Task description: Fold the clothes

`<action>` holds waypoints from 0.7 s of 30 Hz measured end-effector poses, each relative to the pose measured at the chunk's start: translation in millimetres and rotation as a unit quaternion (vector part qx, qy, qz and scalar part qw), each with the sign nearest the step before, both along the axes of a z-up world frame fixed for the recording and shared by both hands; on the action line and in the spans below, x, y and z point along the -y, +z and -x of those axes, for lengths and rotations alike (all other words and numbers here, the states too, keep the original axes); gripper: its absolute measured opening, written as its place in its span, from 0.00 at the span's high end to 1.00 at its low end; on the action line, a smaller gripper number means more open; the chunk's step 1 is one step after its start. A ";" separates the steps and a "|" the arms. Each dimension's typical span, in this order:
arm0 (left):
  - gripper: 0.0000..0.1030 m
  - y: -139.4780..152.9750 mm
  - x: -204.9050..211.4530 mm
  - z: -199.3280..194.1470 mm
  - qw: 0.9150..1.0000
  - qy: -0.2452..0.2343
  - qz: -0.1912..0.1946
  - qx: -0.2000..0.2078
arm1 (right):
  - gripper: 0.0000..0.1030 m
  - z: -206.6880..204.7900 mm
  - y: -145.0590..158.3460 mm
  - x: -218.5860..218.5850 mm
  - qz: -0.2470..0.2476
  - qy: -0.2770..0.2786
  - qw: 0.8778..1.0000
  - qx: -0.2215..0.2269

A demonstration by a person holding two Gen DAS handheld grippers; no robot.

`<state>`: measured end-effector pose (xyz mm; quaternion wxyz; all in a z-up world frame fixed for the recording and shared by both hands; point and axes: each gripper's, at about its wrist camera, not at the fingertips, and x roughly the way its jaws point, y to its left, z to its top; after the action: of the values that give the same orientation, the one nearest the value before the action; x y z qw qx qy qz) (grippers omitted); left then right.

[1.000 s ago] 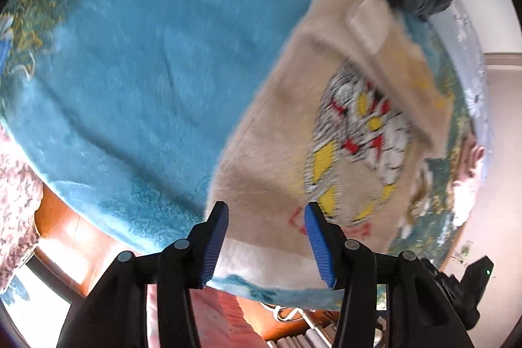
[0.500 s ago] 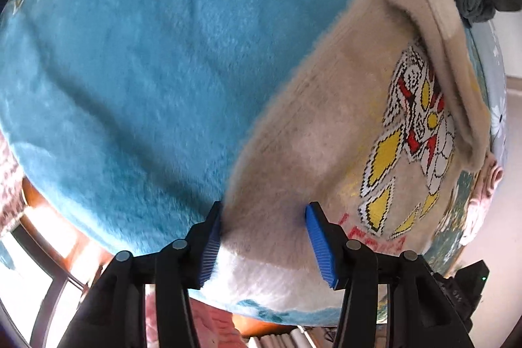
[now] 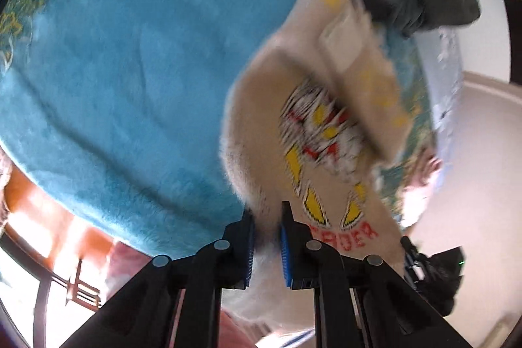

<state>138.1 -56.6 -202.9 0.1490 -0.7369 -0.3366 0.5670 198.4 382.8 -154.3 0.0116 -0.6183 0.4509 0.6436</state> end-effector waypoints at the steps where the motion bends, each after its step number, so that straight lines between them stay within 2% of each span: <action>1: 0.86 5.0 1.4 10.5 1.000 0.012 -0.010 0.002 | 0.94 4.9 7.1 -4.3 0.002 -0.009 1.000 -0.005; 4: 0.86 11.1 18.8 55.8 0.997 0.054 -0.048 0.009 | 0.95 31.6 25.5 -12.4 0.005 -0.046 0.999 -0.018; 5: 0.86 13.7 19.0 69.2 0.997 0.059 -0.054 0.006 | 0.99 41.2 29.5 -13.9 0.006 -0.060 0.998 -0.023; 7: 0.86 18.8 14.9 94.0 0.996 0.063 -0.066 0.001 | 0.99 60.5 37.4 -18.3 0.009 -0.087 0.996 -0.031; 11: 0.86 16.1 -7.9 137.3 0.996 0.059 -0.068 0.006 | 0.99 96.4 47.9 -27.7 -0.006 -0.111 0.993 -0.032; 13: 0.88 8.2 -13.0 157.7 0.994 0.080 -0.069 0.012 | 0.99 106.6 51.4 -28.8 -0.010 -0.117 0.993 -0.033; 17: 0.85 -11.7 -15.0 181.2 0.990 0.118 -0.072 0.038 | 0.98 118.9 45.3 -28.8 -0.020 -0.105 0.994 -0.018; 20: 0.83 -21.7 -17.1 185.2 0.993 0.102 -0.043 0.028 | 0.97 121.6 33.5 -30.8 -0.029 -0.095 0.995 0.002; 21: 0.79 -23.9 -18.7 185.5 0.995 0.092 -0.031 0.023 | 0.97 121.7 28.2 -29.4 -0.033 -0.086 0.996 0.009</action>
<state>-47.3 -37.9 -226.8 0.1117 -0.7106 -0.4238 0.5504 76.6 412.2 -126.1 0.0914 -0.5826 0.4808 0.6489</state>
